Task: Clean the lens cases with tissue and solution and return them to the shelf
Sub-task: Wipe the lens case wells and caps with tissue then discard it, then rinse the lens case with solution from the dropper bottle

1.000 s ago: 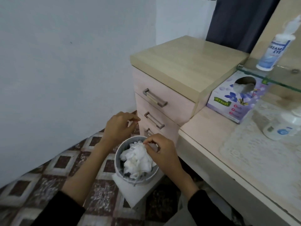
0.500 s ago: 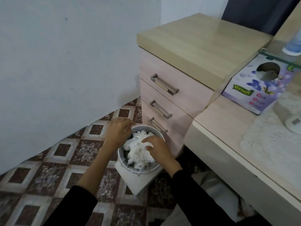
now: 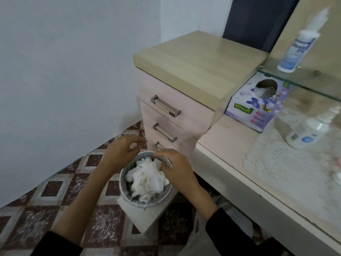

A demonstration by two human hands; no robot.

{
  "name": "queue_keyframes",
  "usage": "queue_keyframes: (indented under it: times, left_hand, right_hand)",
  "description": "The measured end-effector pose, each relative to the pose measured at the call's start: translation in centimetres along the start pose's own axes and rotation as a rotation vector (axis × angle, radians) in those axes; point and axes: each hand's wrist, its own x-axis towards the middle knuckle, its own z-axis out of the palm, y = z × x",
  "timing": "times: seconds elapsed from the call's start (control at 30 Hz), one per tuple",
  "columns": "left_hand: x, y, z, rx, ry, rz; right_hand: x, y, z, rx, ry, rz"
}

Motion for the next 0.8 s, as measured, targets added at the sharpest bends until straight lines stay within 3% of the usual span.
queue_keyframes:
  times: [0.2,0.57,0.8]
  left_hand:
    - [2.8,7.8,-2.5,-0.062,-0.039,0.238]
    - [7.6,24.2,3.1,-0.213,-0.091,0.61]
    - [7.3,33.7,9.1,-0.38,-0.334,0.645]
  right_hand:
    - [-3.5,-3.4,-6.8,0.024,0.21,-0.09]
    - [-13.0,1.1,-20.7,-0.044,0.55,0.059]
    - [-19.6,5.4,-26.4,-0.163,0.749,0.216]
